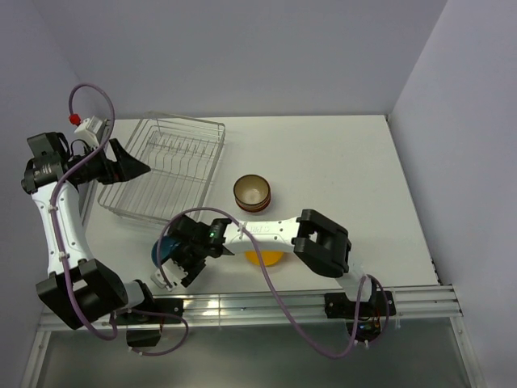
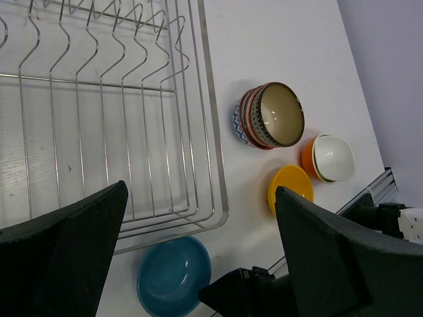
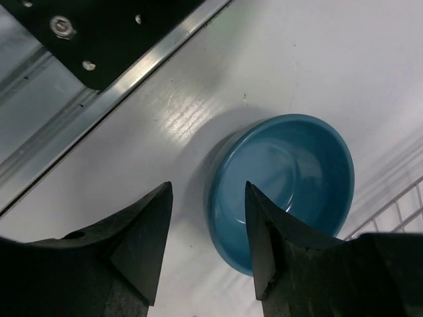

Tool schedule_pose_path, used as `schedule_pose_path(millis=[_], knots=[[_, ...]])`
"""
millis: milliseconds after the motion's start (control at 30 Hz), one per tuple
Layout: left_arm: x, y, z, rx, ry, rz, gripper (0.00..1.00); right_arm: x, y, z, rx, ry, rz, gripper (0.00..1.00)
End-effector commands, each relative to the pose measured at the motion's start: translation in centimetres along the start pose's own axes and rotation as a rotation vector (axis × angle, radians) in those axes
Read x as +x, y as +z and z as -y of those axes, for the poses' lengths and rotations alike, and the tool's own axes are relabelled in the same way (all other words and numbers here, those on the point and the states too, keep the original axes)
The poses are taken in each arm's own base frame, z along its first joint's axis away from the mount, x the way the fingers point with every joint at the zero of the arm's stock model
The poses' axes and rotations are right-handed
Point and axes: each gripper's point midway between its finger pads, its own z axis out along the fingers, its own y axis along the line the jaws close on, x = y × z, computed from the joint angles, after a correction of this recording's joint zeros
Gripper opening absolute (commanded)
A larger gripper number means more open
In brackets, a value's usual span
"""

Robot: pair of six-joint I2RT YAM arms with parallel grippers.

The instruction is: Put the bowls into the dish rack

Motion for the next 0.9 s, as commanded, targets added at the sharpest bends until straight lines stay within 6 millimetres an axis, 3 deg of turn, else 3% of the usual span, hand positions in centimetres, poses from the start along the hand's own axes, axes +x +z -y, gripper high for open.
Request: schedule_pose_path(millis=[0, 133, 300, 400, 700, 733, 867], knots=[[-0.4, -0.7, 0.6, 0.038, 0.04, 0.009, 0.99, -0.3, 0.6, 2.9, 0.074, -0.051, 0.003, 0.54], [-0.4, -0.8, 0.3, 0.045, 0.036, 0.004, 1.0, 1.0, 1.9, 2.6, 0.041, -0.016, -0.018, 0.5], [-0.5, -0.9, -0.1, 0.039, 0.031, 0.002, 0.99, 1.8, 2.2, 2.3, 0.027, 0.0, -0.031, 0.49], [-0.8, -1.0, -0.2, 0.038, 0.034, 0.003, 0.99, 1.9, 2.3, 1.8, 0.009, 0.018, -0.029, 0.43], [-1.2, -1.5, 0.1, 0.021, 0.051, 0.016, 0.99, 2.1, 1.5, 0.2, -0.049, 0.115, -0.057, 0.04], [-1.2, -1.6, 0.3, 0.022, 0.059, 0.019, 0.99, 1.5, 0.9, 0.1, -0.051, 0.122, -0.041, 0.0], [-1.6, -2.0, 0.8, 0.02, 0.081, 0.029, 1.0, -0.9, -1.2, -0.7, -0.072, 0.197, 0.022, 0.0]])
